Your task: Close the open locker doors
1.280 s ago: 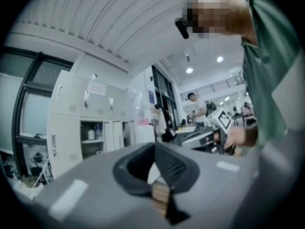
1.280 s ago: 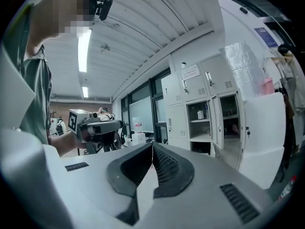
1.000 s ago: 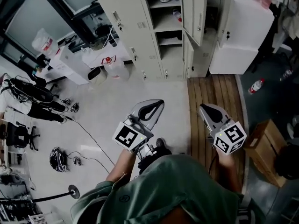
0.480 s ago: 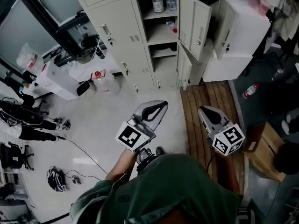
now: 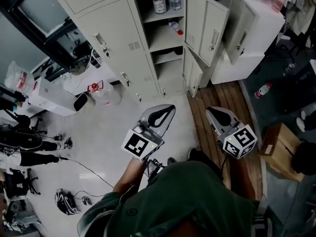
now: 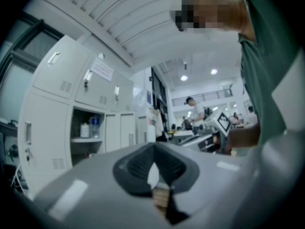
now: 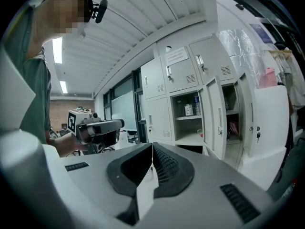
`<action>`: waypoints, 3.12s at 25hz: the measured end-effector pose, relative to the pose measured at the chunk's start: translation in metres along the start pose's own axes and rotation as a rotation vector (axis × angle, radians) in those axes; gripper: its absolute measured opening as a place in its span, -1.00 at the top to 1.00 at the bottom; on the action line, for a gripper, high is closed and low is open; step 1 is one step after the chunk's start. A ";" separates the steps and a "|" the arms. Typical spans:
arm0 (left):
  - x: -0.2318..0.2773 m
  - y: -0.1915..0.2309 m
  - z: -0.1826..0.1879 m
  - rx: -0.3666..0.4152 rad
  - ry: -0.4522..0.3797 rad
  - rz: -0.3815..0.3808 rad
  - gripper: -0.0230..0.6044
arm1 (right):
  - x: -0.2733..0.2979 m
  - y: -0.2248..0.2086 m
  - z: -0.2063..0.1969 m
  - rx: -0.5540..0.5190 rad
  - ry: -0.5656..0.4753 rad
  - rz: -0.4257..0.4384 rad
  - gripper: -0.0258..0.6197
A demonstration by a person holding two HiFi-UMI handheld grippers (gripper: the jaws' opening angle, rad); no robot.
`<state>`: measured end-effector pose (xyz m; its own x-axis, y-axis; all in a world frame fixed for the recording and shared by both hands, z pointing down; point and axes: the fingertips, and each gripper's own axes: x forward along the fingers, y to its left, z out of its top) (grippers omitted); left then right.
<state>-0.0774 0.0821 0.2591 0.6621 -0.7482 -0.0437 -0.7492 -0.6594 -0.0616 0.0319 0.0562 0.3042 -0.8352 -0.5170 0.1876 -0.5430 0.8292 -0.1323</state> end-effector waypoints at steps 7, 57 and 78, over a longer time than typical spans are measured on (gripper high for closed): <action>0.051 0.046 -0.021 0.004 0.031 0.069 0.92 | 0.045 -0.061 -0.008 0.006 0.023 0.069 0.90; 0.164 0.202 -0.374 -0.126 0.196 0.234 0.72 | 0.281 -0.219 -0.330 -0.128 0.339 0.189 0.62; 0.077 0.355 -0.353 -0.137 0.153 0.371 0.92 | 0.516 -0.177 -0.256 -0.096 0.200 0.089 0.65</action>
<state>-0.2983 -0.2358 0.5859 0.3449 -0.9320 0.1115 -0.9384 -0.3396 0.0644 -0.2808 -0.3035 0.6741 -0.8403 -0.3965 0.3698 -0.4493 0.8910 -0.0656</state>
